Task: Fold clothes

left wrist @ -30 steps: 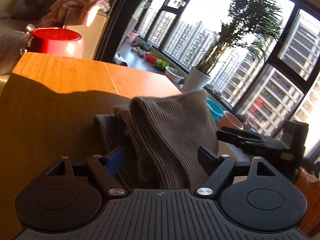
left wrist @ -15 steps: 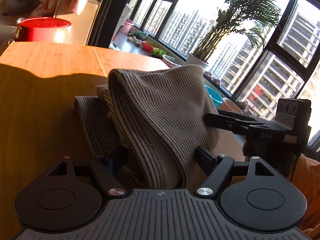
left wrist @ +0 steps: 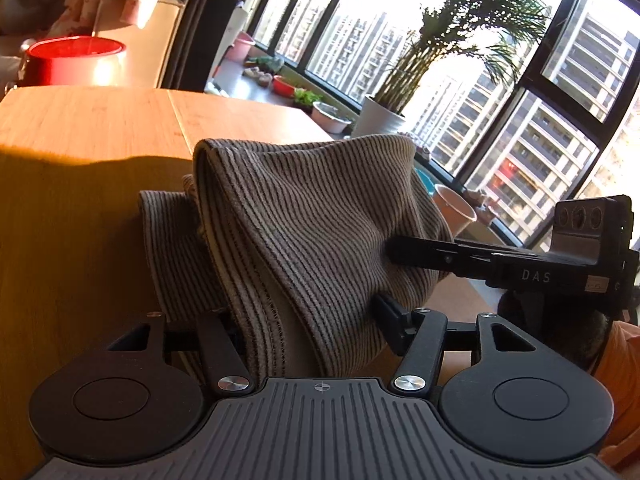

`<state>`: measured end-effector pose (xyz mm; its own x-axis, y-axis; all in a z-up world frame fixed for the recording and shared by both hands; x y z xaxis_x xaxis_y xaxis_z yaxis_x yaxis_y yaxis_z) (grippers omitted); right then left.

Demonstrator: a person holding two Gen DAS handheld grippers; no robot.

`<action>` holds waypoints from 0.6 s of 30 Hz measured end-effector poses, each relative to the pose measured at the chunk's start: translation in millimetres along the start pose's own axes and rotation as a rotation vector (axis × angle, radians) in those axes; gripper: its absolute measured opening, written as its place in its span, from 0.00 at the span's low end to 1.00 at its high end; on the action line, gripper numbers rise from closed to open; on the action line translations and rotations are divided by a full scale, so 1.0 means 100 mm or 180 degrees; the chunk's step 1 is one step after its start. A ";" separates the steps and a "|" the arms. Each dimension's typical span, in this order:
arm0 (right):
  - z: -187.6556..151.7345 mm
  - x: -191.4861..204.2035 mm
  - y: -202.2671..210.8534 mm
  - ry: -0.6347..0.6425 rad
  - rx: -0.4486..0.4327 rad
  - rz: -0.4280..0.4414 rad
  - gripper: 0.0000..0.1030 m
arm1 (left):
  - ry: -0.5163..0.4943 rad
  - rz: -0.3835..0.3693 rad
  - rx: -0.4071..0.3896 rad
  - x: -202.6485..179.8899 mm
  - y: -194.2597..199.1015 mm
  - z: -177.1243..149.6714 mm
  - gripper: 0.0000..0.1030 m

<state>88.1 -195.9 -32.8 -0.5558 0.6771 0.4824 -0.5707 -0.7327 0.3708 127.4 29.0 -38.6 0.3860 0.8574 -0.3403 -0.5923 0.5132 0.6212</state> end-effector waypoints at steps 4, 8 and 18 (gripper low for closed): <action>-0.12 0.18 0.29 0.0003 0.0093 0.0095 0.45 | -0.0032 -0.0210 0.0132 -0.18 0.19 -0.12 0.56; 0.00 0.27 0.50 -0.0073 0.0057 0.0262 0.43 | -0.0089 -0.0373 0.0163 -0.31 0.32 -0.11 0.56; -0.04 -0.11 0.03 -0.0201 0.0278 -0.0250 0.58 | 0.0078 -0.0258 0.0194 -0.11 0.27 -0.07 0.51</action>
<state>89.8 -205.4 -40.5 -0.4707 0.7289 0.4971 -0.5546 -0.6826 0.4758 102.1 34.0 -23.1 0.4132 0.8142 -0.4078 -0.5154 0.5783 0.6324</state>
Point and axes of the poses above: each gripper's, at about its wrist camera, not at the fingertips, and y roughly against the way its jaws point, x to its left, z to its top, the point moved 7 cm from there along -y, roughly the way its jaws point, and after that the axes turned 8 degrees about z, right-handed, at the moved point
